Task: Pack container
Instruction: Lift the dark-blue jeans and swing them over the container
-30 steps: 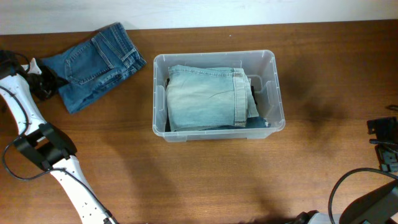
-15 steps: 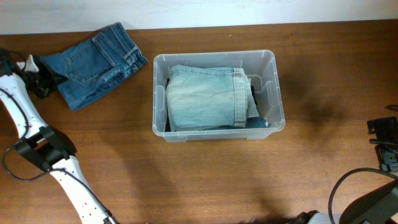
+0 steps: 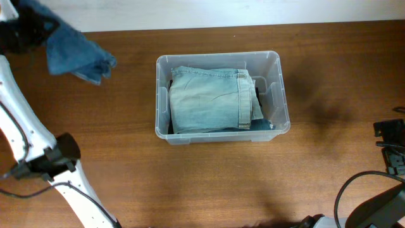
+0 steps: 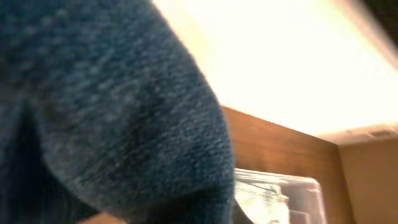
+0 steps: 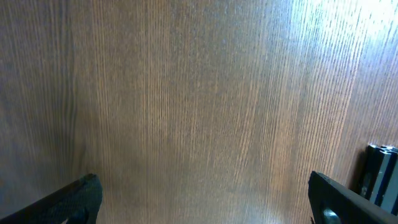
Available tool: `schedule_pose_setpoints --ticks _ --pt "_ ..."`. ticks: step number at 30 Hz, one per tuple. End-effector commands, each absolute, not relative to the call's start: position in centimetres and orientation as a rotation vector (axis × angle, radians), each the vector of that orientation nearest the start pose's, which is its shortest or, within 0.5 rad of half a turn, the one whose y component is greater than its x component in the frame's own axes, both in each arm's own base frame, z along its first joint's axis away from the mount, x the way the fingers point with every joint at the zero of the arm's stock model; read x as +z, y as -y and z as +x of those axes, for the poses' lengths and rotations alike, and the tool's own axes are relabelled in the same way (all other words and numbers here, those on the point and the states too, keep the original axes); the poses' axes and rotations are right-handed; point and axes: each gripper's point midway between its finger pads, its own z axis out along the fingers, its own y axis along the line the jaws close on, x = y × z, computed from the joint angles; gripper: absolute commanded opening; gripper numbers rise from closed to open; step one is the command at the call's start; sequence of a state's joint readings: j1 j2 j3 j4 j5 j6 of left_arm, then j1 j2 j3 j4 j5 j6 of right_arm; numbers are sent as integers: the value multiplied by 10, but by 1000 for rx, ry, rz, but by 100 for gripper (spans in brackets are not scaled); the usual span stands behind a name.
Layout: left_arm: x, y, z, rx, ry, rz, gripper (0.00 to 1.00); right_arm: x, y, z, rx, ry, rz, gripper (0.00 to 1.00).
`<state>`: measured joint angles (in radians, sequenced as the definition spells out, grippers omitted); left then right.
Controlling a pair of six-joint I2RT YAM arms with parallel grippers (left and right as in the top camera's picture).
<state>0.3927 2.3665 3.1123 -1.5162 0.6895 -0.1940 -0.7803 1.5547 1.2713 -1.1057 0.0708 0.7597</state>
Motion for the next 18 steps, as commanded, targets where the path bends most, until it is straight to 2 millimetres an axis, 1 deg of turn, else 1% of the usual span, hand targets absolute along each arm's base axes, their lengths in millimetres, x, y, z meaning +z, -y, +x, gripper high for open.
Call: schedule_pose_setpoints --ticks 1,2,3,7,8,12,15,18 --pt "448 -14 459 -767 -2054 -50 1 128 230 210 -126 -2096 2077 98" --pt "460 7 449 -779 -2037 7 1 128 230 210 -126 -2096 2077 98" --pt "466 17 445 -788 -2029 34 1 128 230 210 -126 -2096 2077 99" --pt "485 76 422 -851 -2001 187 1 128 230 210 -126 -2096 2077 98" --pt "486 88 418 -867 -1999 218 1 128 230 210 -126 -2096 2077 98" --pt "487 147 400 -956 -2001 366 1 128 230 210 -126 -2096 2077 98" --pt "487 185 385 -1013 -1996 466 1 128 230 210 -126 -2096 2077 98" --pt "490 214 373 -1039 -1976 545 1 127 230 210 -126 -2096 2077 98"
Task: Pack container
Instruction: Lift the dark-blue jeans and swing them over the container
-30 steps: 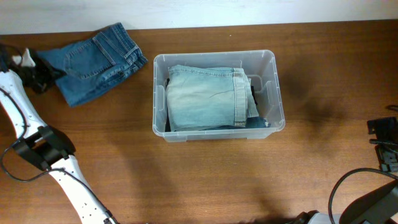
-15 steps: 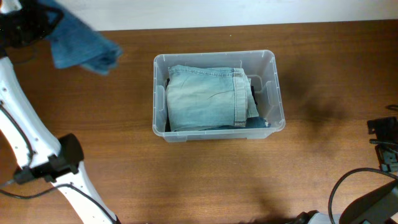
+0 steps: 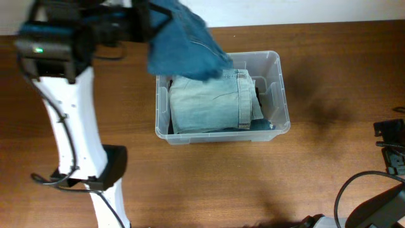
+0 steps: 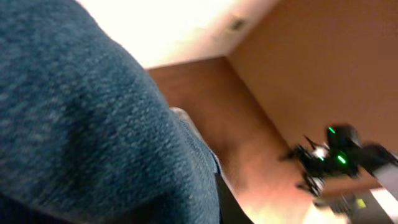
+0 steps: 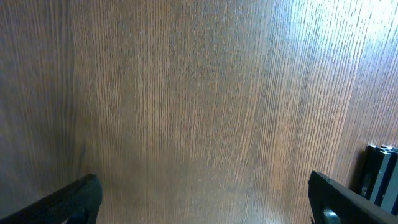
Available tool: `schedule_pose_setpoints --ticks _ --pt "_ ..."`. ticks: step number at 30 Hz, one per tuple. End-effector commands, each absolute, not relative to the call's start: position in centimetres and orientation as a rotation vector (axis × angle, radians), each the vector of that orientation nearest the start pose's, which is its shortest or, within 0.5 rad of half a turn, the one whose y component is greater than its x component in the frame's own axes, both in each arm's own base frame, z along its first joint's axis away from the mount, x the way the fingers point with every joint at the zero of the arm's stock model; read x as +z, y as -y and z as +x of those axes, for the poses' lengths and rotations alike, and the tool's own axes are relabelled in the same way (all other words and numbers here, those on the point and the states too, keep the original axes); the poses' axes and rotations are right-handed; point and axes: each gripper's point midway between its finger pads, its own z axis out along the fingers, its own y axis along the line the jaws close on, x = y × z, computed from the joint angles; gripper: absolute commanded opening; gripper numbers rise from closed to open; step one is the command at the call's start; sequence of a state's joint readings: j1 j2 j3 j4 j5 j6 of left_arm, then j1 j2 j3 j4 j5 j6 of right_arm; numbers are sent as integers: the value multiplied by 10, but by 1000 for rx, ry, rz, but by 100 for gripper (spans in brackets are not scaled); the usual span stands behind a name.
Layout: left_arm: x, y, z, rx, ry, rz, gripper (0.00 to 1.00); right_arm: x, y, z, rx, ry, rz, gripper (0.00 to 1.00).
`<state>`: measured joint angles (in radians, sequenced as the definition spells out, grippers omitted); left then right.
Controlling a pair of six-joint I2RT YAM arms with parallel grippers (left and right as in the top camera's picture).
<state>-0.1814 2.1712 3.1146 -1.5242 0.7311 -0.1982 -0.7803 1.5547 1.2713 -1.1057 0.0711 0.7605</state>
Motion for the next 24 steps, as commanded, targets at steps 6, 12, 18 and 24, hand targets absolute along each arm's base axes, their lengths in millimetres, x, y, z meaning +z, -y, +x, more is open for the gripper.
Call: schedule_pose_setpoints --ticks 6,12,18,24 --pt "484 261 357 -988 -1982 621 1 128 230 210 -126 -2096 2077 98" --pt "464 303 352 -952 -2021 682 1 128 230 210 -126 -2096 2077 98" --pt "439 333 364 -927 -2059 711 1 128 230 210 -125 -2096 2077 98" --pt "399 351 378 -931 -2151 721 1 128 230 210 -126 -2096 2077 98"
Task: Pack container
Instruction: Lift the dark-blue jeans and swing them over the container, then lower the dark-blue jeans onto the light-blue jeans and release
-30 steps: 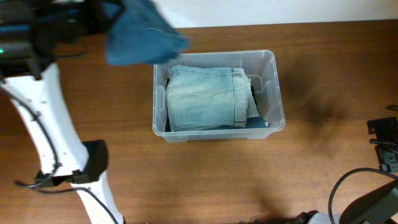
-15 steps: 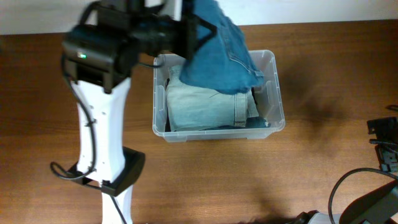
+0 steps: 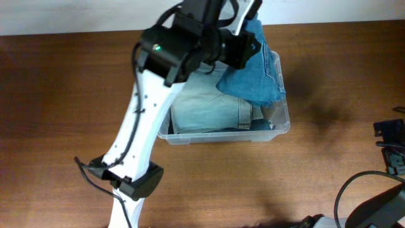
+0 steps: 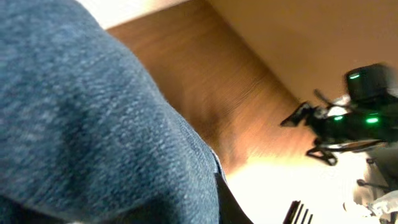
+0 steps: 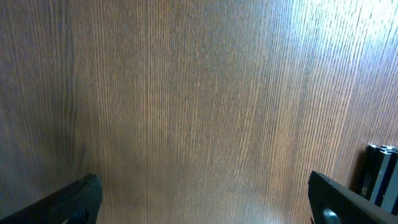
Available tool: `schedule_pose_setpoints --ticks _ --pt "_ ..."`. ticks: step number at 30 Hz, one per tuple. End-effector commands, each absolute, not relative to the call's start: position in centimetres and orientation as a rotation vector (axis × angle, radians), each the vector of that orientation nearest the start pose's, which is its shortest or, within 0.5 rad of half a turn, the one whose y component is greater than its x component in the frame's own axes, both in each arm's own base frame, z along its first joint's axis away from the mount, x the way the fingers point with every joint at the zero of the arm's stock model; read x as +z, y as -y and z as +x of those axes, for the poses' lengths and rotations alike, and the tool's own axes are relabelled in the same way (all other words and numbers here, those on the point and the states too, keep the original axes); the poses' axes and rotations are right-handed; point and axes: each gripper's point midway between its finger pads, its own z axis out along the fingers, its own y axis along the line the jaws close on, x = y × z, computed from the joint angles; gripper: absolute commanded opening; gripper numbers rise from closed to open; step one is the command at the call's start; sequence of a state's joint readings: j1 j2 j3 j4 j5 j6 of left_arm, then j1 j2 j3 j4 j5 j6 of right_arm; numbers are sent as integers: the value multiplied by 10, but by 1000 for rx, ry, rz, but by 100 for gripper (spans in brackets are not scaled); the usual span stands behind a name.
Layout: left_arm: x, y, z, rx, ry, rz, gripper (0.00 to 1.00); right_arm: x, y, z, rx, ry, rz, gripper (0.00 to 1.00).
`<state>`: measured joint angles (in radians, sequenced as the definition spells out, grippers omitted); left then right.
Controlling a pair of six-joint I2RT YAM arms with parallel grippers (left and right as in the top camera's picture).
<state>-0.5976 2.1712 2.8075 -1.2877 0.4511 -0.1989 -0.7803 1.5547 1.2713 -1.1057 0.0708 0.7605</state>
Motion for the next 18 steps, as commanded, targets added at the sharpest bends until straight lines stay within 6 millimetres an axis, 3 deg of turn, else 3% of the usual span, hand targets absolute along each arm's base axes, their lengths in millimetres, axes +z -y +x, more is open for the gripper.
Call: schedule_pose_setpoints --ticks 1,4,10,18 --pt "393 352 380 -928 -2166 721 1 128 230 210 -126 -2096 2077 98" --pt "371 356 385 -922 -2218 723 1 128 230 210 -126 -2096 2077 98" --pt "346 358 388 -918 -2284 725 1 128 230 210 -126 -2096 2077 98" --pt "356 372 380 -1031 -2210 809 1 128 230 210 -126 -2096 2077 98"
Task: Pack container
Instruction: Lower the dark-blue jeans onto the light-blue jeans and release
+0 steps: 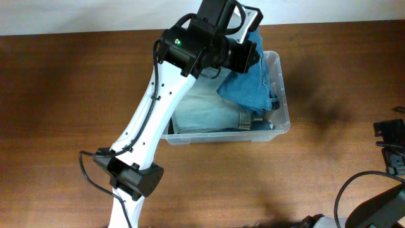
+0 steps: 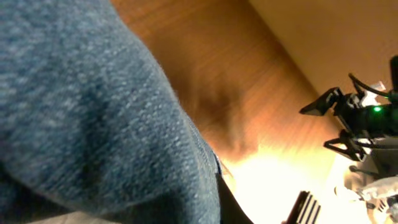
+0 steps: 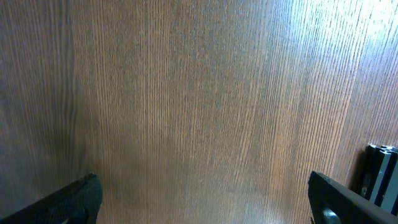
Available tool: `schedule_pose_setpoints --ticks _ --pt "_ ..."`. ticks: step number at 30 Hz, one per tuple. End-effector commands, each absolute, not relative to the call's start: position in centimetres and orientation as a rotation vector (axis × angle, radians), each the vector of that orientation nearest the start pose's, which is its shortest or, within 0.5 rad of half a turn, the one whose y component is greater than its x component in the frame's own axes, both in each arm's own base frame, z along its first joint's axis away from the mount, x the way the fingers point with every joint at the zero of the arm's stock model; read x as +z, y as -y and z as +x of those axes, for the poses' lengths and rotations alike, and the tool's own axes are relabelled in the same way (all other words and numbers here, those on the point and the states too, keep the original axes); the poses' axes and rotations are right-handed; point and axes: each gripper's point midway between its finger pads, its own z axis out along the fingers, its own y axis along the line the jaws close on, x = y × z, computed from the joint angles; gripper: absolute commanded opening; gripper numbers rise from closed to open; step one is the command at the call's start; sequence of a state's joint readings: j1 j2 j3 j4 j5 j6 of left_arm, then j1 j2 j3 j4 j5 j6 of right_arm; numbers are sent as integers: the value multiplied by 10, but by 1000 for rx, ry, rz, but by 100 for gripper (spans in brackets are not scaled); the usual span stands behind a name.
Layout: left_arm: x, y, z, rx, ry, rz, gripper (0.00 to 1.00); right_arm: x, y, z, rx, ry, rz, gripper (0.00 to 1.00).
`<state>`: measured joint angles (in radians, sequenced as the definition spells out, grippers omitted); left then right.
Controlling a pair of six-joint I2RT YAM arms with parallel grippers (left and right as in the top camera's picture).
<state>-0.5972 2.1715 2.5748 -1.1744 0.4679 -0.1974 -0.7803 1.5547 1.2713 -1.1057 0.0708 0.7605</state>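
Observation:
A clear plastic container [image 1: 282, 125] stands mid-table with folded light-blue jeans [image 1: 202, 111] inside. My left gripper [image 1: 243, 56] is above the container's right half, shut on a darker blue denim cloth [image 1: 254, 82] that hangs down over the right end of the jeans. In the left wrist view this blue cloth [image 2: 93, 112] fills the left side and hides the fingers. My right gripper [image 3: 202, 200] is open over bare wood at the table's far right, holding nothing.
The left arm's white links [image 1: 155, 120] slant from its base [image 1: 136, 180] at the front left over the container's left part. The right arm's black parts [image 1: 389, 149] and cables sit at the right edge. A black ribbed object [image 3: 379, 171] lies beside the right gripper.
The left gripper and the blue cloth have shifted slightly toward the container's right end, and the cloth now hangs lower onto the jeans. The right arm has not moved.
The left gripper first held the blue cloth at the table's far back left. Then it held the cloth over the container's back left corner, then over the right half. Now the cloth drapes low at the right end. The right gripper stayed open and still throughout.

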Motion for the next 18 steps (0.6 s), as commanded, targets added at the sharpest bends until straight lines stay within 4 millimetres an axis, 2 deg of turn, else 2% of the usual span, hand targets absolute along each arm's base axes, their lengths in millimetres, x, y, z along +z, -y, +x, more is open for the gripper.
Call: schedule_pose_setpoints --ticks 1,5,8,9,11,18 --pt "355 372 379 -1026 -2211 819 1 128 230 210 -126 -2096 2077 98" --pt "346 366 376 -1004 -2261 817 1 128 230 210 -126 -2096 2077 98" --pt "330 354 371 -925 -2338 830 3 128 230 210 -126 -2096 2077 98" --pt "319 342 373 -832 -2401 798 7 128 230 210 -126 -2096 2077 98" --pt "309 331 376 -740 -2450 769 13 127 230 210 -126 -2096 2077 98" --pt "296 300 391 -540 -2518 685 16 128 230 210 -126 -2096 2077 98"
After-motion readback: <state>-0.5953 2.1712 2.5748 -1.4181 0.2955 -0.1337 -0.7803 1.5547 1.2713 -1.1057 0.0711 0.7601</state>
